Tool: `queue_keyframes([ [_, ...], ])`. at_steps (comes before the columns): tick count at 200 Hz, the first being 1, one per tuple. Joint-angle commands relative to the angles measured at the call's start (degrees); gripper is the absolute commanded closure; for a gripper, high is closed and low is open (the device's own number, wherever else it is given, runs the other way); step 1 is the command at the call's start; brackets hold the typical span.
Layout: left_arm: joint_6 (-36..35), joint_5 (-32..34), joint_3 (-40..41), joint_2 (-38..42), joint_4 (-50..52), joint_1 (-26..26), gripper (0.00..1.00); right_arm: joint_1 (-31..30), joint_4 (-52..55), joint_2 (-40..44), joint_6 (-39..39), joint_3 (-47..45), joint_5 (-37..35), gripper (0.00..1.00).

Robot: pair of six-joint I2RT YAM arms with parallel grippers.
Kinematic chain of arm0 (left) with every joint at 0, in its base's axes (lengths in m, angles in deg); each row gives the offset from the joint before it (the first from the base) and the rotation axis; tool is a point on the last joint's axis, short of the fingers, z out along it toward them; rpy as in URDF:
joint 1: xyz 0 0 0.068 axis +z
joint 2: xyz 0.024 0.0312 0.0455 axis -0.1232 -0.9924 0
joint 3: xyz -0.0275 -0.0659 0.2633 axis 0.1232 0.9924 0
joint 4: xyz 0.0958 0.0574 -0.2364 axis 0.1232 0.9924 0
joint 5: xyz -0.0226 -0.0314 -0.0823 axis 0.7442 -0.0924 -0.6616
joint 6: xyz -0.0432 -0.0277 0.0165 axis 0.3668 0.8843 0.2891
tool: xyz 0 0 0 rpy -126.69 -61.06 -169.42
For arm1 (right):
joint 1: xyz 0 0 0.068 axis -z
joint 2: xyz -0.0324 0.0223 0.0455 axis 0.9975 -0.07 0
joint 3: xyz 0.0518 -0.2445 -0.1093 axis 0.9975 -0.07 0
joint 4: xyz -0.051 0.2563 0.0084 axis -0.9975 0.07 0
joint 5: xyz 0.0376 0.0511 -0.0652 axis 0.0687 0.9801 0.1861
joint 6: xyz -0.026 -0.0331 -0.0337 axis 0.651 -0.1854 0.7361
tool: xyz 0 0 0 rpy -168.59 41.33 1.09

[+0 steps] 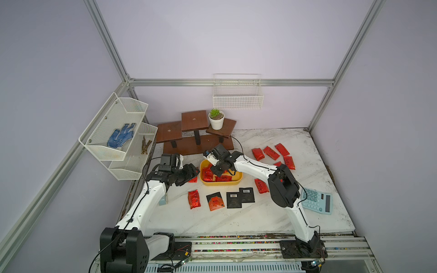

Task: Take the tea bags out of the storage box
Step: Pick up the tea bag from the storage box.

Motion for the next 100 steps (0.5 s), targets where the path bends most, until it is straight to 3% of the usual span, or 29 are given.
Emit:
queue_keyframes([
  [1, 0.1, -1.2, 0.5, 2.8, -1.3, 0.3, 0.31, -0.1, -3.4, 5.8, -3.8, -2.3, -1.3, 0.54],
  [44, 1.0, 0.2, 0.2, 3.0, -1.1, -2.6, 0.31, 0.6, -6.6, 14.5, -8.4, -10.0, -6.3, 0.54],
  [100, 2.9, 4.6, -3.3, -2.0, -3.2, -13.1, 0.32, 8.5, -10.9, 27.4, -14.7, -24.6, -8.5, 0.55],
])
